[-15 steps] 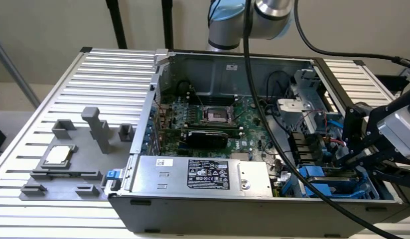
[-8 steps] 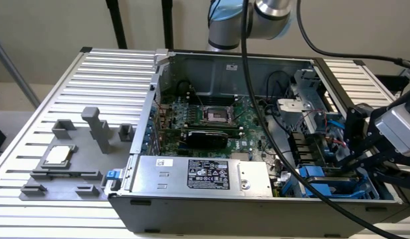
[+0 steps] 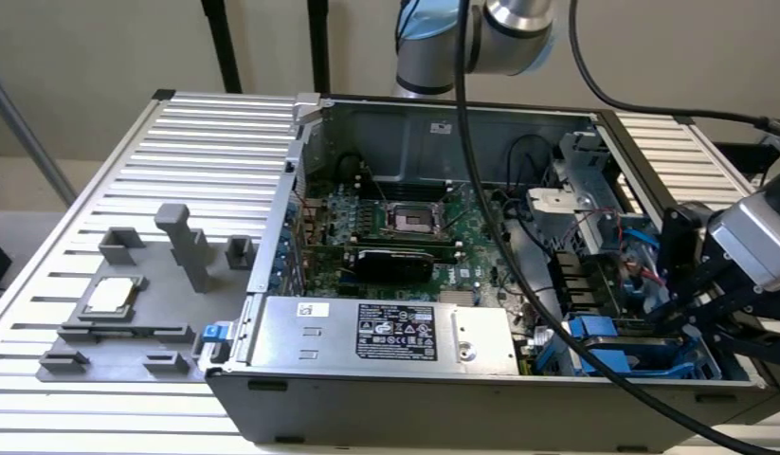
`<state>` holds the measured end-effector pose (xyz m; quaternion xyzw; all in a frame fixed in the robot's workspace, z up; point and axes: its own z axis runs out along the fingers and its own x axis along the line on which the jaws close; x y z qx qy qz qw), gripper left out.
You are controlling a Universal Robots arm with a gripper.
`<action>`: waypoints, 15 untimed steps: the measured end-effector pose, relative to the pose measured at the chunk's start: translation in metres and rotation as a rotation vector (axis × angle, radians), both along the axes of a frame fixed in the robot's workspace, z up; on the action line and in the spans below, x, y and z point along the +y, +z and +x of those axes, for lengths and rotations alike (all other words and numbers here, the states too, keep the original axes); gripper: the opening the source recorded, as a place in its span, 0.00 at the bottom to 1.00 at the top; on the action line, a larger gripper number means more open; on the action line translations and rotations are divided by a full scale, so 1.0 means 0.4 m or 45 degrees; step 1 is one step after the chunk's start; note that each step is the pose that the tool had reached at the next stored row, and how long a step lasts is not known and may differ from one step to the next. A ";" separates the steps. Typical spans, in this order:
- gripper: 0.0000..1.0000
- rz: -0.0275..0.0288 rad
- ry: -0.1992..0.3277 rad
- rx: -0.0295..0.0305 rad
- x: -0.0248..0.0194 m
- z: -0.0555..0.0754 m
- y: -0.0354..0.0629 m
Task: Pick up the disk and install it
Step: 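Insert the first disk wire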
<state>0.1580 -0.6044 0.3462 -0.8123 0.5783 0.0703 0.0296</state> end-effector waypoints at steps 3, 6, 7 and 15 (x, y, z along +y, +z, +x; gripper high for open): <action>0.16 -0.0122 -0.024 0.0020 0.000 0.000 0.000; 0.16 -0.0285 -0.035 0.0026 0.000 0.000 0.000; 0.16 -0.0323 -0.038 0.0028 0.000 0.000 0.000; 0.16 -0.0401 -0.049 0.0035 0.018 -0.003 0.000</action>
